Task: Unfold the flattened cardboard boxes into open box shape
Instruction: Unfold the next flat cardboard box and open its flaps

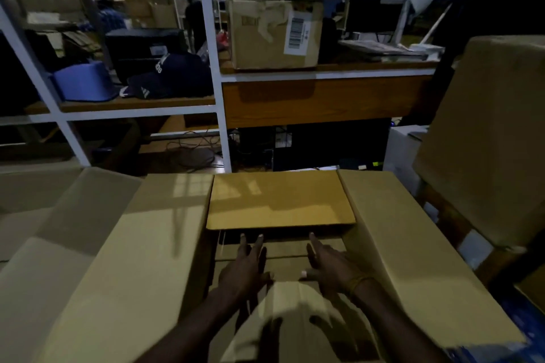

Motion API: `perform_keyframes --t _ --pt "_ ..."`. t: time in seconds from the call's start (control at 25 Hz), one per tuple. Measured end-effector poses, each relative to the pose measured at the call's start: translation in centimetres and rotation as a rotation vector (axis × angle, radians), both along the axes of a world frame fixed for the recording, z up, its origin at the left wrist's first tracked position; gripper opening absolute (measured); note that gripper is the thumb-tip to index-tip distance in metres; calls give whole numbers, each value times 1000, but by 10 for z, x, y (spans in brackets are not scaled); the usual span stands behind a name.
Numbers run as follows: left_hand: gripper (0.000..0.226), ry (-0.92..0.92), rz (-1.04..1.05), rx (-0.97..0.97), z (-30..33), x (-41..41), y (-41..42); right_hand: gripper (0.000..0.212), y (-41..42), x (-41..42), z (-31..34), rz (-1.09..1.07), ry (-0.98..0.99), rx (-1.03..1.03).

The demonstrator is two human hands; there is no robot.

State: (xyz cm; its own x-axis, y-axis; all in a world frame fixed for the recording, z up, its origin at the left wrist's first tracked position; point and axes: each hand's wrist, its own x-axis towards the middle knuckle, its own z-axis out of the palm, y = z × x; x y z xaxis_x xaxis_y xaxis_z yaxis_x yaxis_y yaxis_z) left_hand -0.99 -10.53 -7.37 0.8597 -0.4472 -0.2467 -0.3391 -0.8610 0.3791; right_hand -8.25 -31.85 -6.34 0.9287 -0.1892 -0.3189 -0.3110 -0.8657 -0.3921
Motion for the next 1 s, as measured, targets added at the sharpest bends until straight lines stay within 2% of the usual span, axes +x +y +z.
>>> perform_keyframes --t 0.16,0.32,0.56,0.64,0.84,1.0 --pt "97 -182 -13 27 20 6 -18 99 -13 36 -8 33 -159 -25" --pt "101 -436 0 -96 42 31 -39 98 -21 64 6 26 -407 -41" --pt "107 -575 92 -104 60 95 -84 98 -57 128 26 -68 -614 -231" --pt "108 -591 85 -95 56 109 -97 102 -66 147 26 -54 -617 -329" --pt "106 -571 70 -76 38 141 -112 95 -86 176 28 23 -542 -462" --pt "97 -491 81 37 31 173 -105 88 -104 180 19 -86 -485 -503"
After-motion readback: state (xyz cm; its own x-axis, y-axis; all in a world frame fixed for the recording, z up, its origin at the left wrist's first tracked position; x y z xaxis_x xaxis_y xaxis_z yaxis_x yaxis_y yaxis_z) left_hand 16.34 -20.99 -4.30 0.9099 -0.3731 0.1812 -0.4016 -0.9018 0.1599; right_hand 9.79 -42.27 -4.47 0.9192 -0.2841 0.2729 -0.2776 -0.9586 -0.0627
